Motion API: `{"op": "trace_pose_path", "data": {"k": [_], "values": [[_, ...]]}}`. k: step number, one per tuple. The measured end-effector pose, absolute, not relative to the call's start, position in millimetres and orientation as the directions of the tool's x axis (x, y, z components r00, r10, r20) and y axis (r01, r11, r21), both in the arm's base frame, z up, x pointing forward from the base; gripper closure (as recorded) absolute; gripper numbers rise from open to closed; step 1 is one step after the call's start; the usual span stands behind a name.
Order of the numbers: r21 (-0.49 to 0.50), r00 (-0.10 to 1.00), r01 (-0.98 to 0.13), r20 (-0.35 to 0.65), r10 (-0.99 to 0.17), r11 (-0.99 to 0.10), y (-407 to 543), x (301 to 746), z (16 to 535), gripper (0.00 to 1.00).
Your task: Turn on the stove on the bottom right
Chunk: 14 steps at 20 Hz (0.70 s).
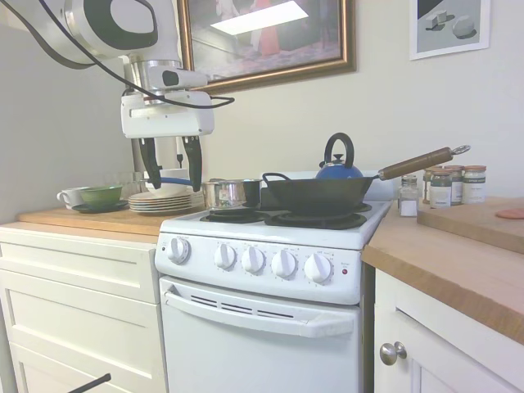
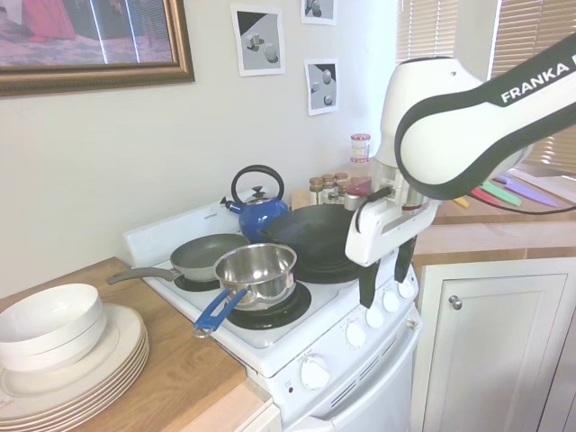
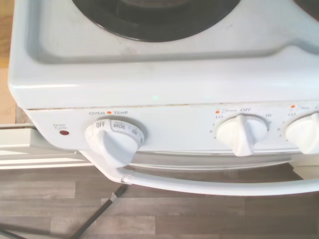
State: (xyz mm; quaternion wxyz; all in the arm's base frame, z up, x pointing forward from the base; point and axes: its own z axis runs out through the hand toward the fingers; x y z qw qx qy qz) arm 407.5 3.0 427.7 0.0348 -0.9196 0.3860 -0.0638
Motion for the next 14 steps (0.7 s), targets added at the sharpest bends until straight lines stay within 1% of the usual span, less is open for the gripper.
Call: {"op": "trace_pose_path", "data": {"k": [4,10,13,14], "values": [[-0.101,0.694,-0.708,0.081,-0.715,-0.699,0,409,419,0.0],[-0.063,0.697,-0.713,0.054,-0.715,-0.699,-19,423,373,0.0],[-0.056,0.705,-0.707,0.032,-0.709,-0.705,-37,429,360,0.0],[-0.057,0.712,-0.7,0.028,-0.702,-0.712,-45,431,358,1.0]]}}
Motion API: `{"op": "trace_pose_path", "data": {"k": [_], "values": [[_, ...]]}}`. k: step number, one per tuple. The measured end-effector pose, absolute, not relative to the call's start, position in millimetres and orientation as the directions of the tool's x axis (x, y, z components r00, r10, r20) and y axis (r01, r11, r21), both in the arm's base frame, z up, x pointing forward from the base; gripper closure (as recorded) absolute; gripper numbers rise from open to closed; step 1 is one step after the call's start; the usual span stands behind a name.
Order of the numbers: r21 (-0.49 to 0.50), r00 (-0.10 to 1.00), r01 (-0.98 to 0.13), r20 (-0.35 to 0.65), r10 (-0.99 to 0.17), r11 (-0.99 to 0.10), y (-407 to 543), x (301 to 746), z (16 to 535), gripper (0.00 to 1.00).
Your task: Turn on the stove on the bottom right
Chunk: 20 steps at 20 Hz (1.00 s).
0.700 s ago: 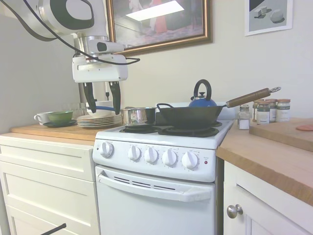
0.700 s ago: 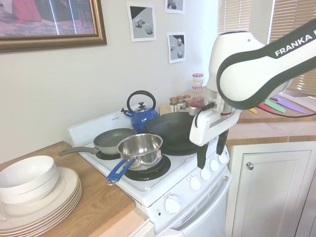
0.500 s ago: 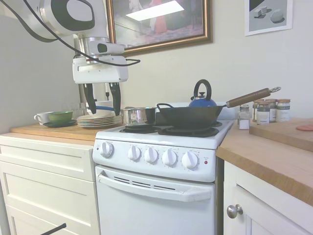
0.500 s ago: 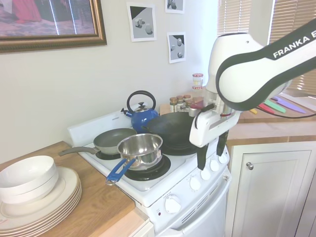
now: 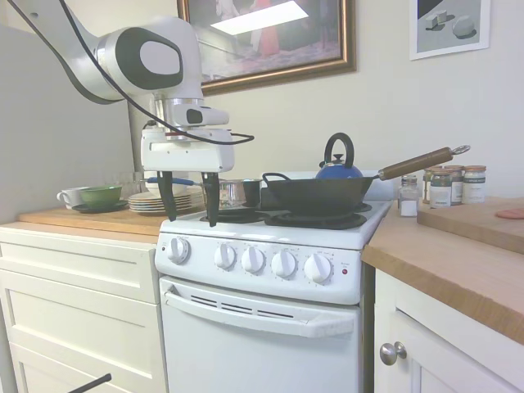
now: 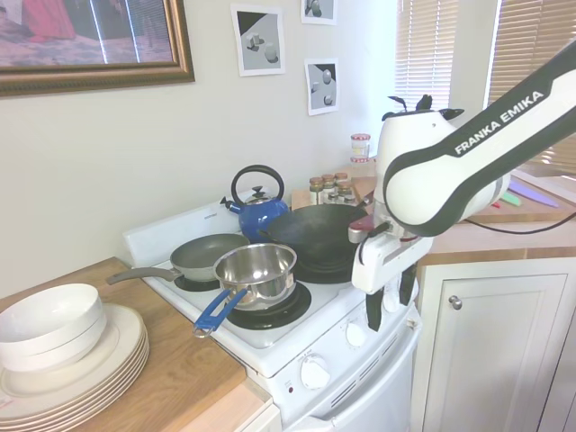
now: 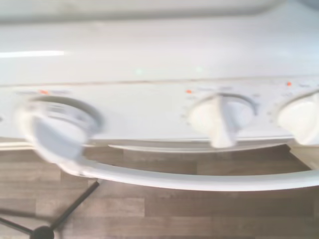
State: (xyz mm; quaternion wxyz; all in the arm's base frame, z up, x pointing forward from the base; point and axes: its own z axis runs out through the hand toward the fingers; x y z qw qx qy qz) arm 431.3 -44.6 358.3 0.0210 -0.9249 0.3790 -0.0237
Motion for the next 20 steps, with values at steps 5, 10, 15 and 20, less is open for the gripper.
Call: {"op": "trace_pose_path", "data": {"k": [5,10,15,20], "values": [[-0.057,0.726,-0.686,0.023,-0.688,-0.726,-84,446,355,1.0],[-0.043,0.694,-0.718,0.037,-0.719,-0.695,-126,461,342,1.0],[-0.028,0.682,-0.73,0.049,-0.73,-0.683,-155,467,328,1.0],[-0.016,0.683,-0.728,0.075,-0.727,-0.685,-168,477,332,1.0]]}}
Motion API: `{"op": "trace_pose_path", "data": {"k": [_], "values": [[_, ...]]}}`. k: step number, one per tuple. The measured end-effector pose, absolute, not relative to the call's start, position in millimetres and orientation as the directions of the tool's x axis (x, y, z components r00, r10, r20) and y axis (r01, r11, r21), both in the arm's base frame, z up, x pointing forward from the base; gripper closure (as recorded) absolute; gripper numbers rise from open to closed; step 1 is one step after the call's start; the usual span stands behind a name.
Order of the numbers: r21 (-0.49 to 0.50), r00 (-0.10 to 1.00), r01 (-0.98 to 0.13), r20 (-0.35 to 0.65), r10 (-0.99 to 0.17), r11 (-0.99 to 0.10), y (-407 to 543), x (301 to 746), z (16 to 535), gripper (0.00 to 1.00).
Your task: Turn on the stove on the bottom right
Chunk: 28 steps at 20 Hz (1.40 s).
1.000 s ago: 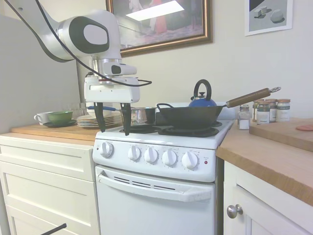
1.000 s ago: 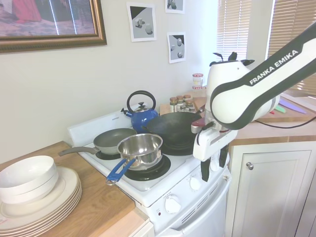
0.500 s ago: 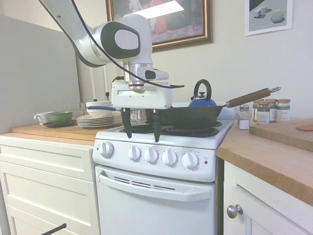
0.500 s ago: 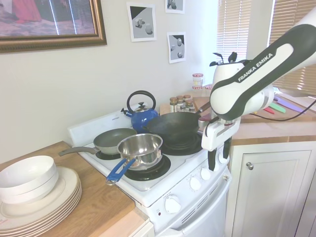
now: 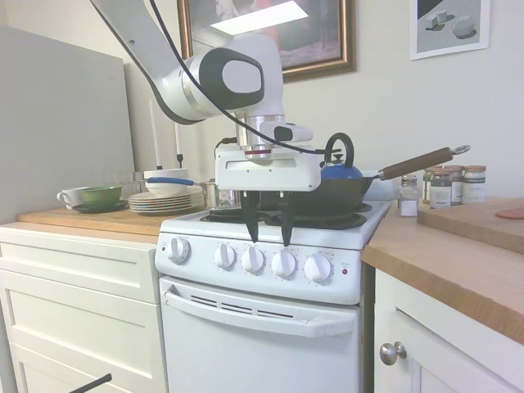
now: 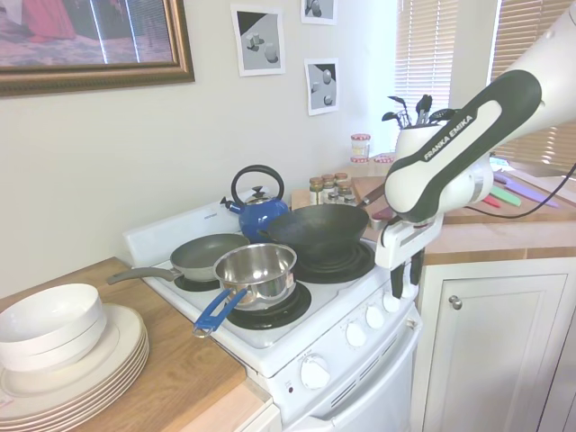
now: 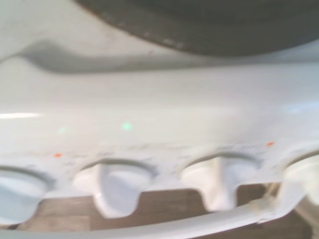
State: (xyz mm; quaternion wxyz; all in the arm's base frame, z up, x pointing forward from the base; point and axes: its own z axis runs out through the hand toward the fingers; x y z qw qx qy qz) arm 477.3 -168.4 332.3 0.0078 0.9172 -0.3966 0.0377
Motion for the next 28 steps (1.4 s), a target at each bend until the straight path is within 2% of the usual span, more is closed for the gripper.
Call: {"op": "trace_pose_path", "data": {"k": [10,28], "values": [[0.024,0.653,-0.756,0.108,-0.75,-0.654,-187,483,330,1.0],[0.026,0.607,-0.792,0.134,-0.783,-0.61,-221,483,306,1.0]]}}
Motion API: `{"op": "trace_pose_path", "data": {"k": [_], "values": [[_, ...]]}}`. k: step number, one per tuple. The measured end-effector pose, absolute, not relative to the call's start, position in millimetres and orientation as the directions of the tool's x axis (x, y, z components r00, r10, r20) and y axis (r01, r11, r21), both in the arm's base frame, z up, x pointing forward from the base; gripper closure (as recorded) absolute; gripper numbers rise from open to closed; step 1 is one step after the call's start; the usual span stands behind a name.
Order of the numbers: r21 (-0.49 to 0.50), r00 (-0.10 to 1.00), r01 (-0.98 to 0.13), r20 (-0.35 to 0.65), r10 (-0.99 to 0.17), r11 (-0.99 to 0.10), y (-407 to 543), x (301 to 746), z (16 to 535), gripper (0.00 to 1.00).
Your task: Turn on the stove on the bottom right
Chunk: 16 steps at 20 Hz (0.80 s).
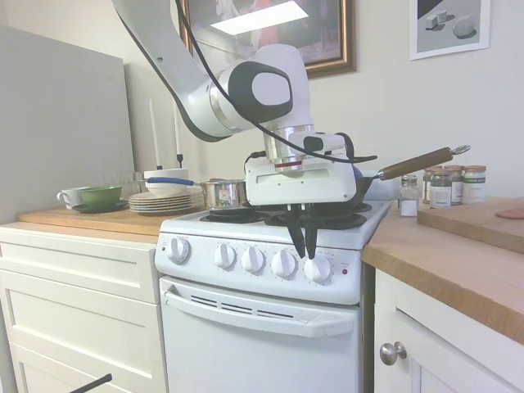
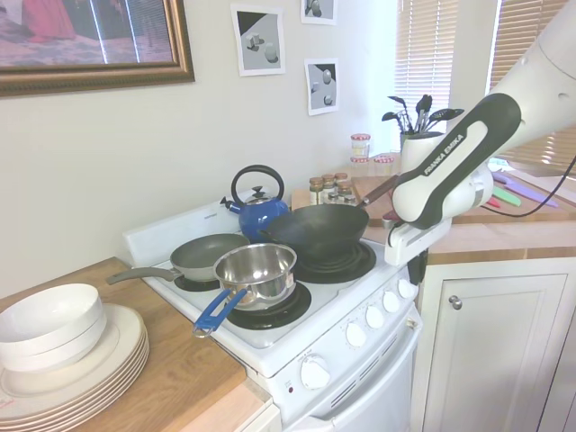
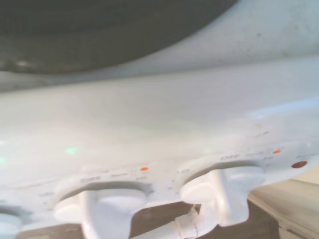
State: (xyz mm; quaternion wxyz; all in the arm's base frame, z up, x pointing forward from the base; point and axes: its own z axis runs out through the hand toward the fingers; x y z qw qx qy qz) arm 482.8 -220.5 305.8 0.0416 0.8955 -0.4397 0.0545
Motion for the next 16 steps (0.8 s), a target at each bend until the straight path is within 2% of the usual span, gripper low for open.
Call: {"op": "trace_pose_path", "data": {"k": [16], "values": [[0.018,0.59,-0.803,0.166,-0.79,-0.596,-236,499,297,1.0]]}}
